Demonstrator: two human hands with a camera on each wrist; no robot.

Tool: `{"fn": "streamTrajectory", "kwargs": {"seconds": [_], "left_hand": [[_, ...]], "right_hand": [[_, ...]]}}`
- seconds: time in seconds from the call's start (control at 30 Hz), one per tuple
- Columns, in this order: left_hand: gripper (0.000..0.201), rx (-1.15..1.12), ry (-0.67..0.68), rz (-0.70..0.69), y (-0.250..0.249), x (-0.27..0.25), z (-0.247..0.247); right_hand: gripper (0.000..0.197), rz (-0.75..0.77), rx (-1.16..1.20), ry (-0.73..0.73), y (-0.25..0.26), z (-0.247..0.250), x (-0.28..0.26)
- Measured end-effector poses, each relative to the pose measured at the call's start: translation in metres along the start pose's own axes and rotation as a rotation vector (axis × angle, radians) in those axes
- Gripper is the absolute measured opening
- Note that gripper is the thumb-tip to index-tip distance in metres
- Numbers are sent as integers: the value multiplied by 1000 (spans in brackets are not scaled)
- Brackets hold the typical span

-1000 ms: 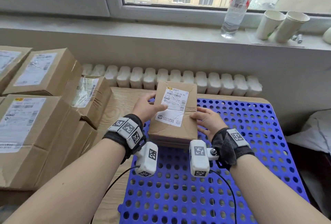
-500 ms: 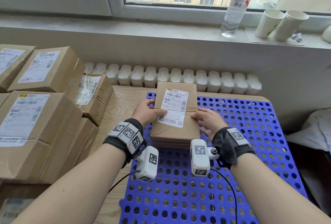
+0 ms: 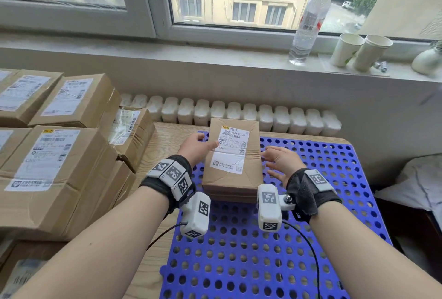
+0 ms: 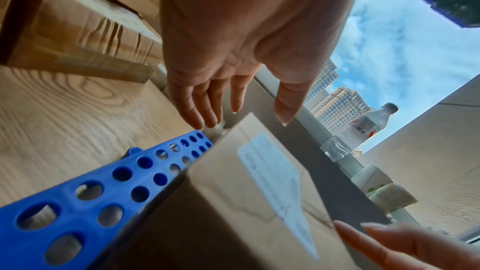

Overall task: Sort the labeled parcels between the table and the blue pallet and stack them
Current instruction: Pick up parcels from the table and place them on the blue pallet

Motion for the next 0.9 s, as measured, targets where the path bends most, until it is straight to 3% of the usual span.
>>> {"fn": "streamTrajectory", "kwargs": {"seconds": [0.23,0.43,0.9], "left_hand": [[58,31,-11,-107,-26,-44,13],[49,33,-37,-218,-33,-97,26],[25,36,-97,-188,62,-183,91]], "right_hand": [[28,133,-56,14,38,8,-25],[19,298,-117,34,73,7,-70],[20,453,-239,223,52,-80,-181]]}}
Point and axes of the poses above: each hand's wrist, its own x-axis towards the middle knuckle, its own z-axis out of the back of the hand, y = z × x, the point moved 8 cm from there along x, towards the middle knuckle, and after that the axes turned 14 degrees about z, right-handed, at the moved point
